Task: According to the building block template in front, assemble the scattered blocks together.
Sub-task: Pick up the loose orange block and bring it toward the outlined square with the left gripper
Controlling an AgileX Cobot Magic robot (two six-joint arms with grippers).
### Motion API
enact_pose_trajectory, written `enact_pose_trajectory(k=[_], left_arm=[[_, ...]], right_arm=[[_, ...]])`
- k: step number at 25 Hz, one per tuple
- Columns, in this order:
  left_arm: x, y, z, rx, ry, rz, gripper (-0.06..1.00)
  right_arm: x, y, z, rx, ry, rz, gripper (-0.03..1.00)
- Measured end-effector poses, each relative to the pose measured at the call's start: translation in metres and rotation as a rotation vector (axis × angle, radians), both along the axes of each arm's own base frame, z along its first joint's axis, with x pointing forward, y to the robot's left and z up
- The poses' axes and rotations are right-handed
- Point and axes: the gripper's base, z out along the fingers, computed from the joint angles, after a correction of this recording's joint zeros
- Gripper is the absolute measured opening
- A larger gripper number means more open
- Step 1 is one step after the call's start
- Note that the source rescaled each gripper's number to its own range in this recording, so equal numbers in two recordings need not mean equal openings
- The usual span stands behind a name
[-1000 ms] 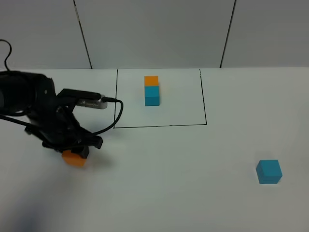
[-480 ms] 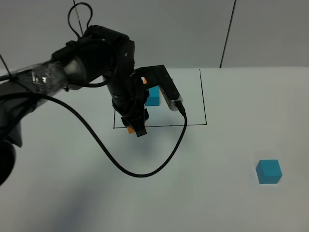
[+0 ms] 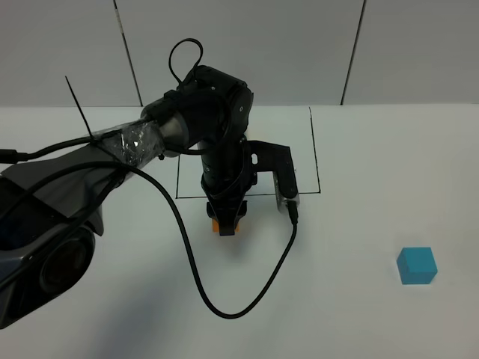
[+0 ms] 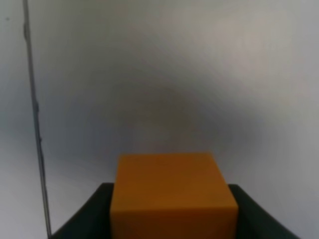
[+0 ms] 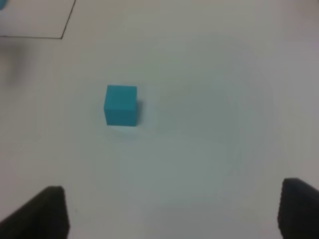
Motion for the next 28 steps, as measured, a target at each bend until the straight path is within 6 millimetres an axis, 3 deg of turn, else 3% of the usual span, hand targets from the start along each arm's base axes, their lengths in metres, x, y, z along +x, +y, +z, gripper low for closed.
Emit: enact_pose_trajectory(k=[7,24,26,28], left_arm=[[0.000,0.000,-0.024,0.031,0.043,-0.007,0.02],[0.000,-0.001,-0.025,0.018,0.056,-0.051,0.02],[-0.001,-0.002,-0.025,0.015,0.058,-0.051,0.12],[-0.001,-0.002,-0.025,0.013,0.061,-0.050,0.37]], right_arm=[[0.000,0.000,0.000,0.000,0.000,0.000,0.73],[0.000,0.000,0.000,0.000,0.000,0.000,0.73],[0.000,0.000,0.000,0.000,0.000,0.000,0.73],[0.000,0.000,0.000,0.000,0.000,0.000,0.73]])
